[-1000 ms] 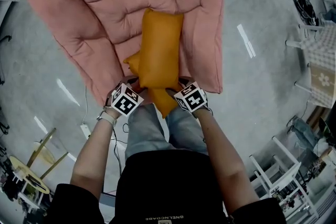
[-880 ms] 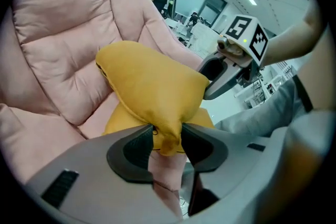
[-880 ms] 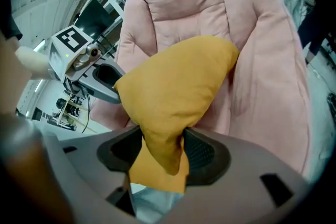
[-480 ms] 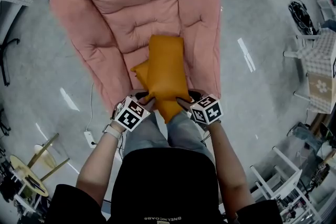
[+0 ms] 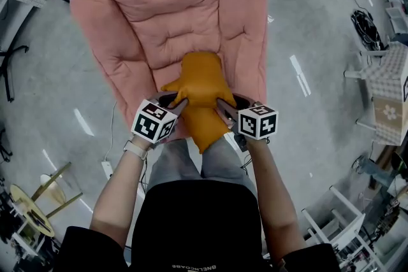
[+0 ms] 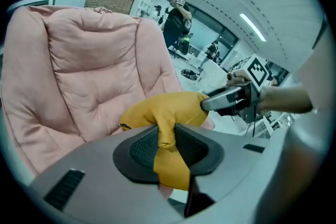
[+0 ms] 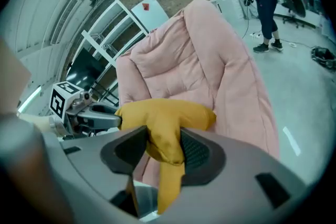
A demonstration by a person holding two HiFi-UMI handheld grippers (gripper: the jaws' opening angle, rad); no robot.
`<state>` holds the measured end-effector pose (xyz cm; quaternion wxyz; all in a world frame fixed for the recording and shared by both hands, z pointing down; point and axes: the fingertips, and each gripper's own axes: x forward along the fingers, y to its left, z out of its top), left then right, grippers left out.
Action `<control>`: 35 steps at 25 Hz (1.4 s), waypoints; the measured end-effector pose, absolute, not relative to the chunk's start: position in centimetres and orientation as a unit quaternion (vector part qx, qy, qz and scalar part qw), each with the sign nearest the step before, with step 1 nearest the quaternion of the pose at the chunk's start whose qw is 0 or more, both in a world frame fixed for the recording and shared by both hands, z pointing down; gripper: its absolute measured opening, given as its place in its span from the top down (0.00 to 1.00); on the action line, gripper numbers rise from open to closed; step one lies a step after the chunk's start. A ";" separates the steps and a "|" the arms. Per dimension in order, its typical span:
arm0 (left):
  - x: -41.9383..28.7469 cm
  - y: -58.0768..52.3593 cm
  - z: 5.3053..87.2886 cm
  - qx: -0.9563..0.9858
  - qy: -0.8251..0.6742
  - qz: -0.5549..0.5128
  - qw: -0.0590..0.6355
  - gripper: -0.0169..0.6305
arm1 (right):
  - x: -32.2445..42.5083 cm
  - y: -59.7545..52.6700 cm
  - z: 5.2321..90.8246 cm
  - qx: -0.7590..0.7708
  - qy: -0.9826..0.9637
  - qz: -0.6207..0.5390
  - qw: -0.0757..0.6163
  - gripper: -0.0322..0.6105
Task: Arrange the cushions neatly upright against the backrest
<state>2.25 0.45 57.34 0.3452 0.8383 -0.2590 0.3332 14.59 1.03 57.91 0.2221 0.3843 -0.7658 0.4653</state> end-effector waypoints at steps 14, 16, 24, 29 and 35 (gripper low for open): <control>1.3 -10.1 53.3 0.795 -0.451 0.287 0.285 0.72 | 16.4 -16.5 54.3 0.433 -0.817 0.354 0.142 0.63; 1.5 -8.9 53.5 0.787 -0.459 0.284 0.298 0.72 | 17.0 -19.4 54.0 0.443 -0.821 0.335 0.130 0.63; 1.1 -3.8 55.8 0.746 -0.494 0.278 0.350 0.72 | 17.2 -28.5 54.7 0.466 -0.830 0.277 0.131 0.62; 0.8 -1.9 55.9 0.726 -0.516 0.270 0.365 0.72 | 16.8 -31.9 55.4 0.476 -0.837 0.233 0.135 0.60; 0.3 -0.2 55.8 0.711 -0.532 0.238 0.393 0.72 | 16.6 -32.5 54.3 0.477 -0.839 0.233 0.118 0.51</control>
